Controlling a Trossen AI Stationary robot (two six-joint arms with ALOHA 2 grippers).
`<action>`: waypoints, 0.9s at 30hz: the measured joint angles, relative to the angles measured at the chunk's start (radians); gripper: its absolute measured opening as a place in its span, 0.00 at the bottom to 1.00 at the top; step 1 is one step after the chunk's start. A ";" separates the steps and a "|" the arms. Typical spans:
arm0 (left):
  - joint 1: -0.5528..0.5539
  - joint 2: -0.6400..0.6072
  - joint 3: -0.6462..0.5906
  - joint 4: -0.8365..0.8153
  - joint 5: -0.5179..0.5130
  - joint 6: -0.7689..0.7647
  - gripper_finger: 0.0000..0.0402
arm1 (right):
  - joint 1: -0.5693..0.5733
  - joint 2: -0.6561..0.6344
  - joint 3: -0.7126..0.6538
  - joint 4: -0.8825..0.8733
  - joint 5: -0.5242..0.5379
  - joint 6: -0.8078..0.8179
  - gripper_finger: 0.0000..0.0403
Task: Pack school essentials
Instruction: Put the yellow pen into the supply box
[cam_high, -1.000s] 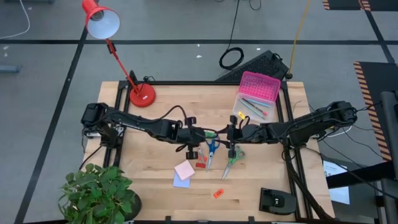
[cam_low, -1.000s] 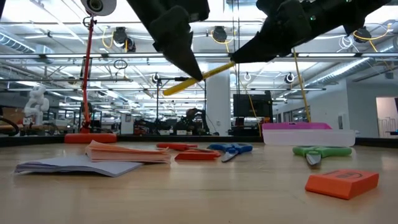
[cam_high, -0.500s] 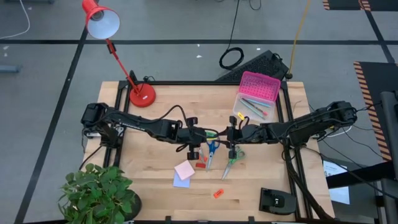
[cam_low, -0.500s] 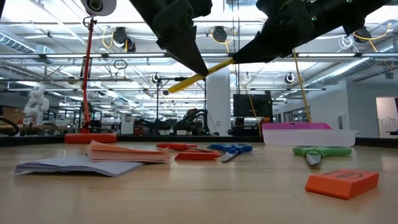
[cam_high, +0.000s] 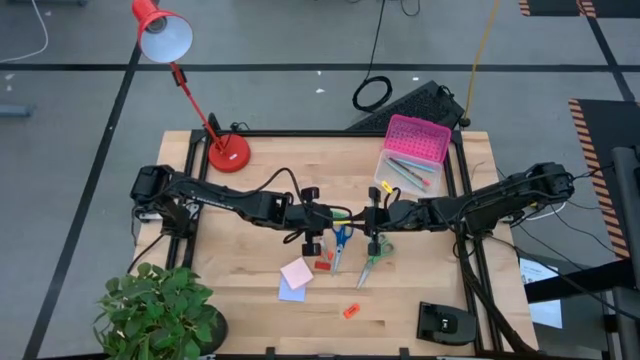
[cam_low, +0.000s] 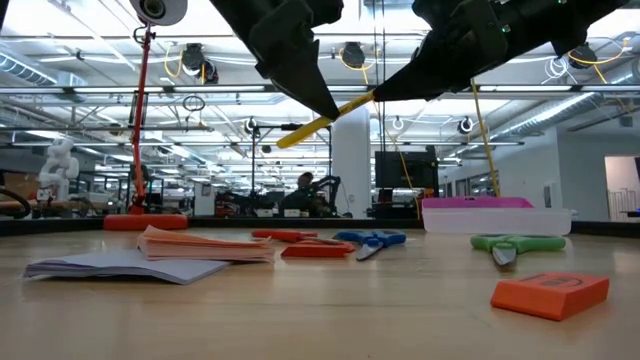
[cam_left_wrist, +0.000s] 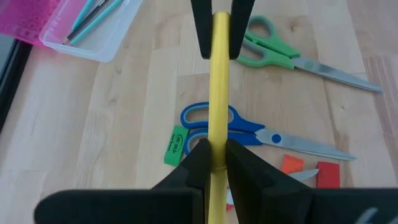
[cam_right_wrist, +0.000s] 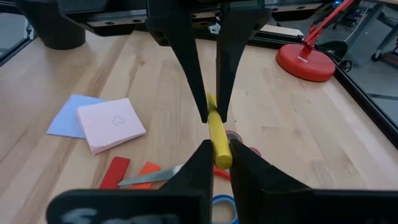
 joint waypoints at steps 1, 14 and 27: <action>0.000 0.000 0.000 0.000 0.000 0.000 0.10 | 0.000 0.000 0.000 0.000 0.001 0.000 0.05; -0.006 0.000 0.000 -0.001 -0.100 -0.085 0.43 | -0.037 -0.050 0.000 -0.103 0.013 0.004 0.06; -0.006 0.000 0.000 -0.011 -0.112 -0.114 0.59 | -0.108 -0.363 0.000 -0.524 0.097 0.048 0.06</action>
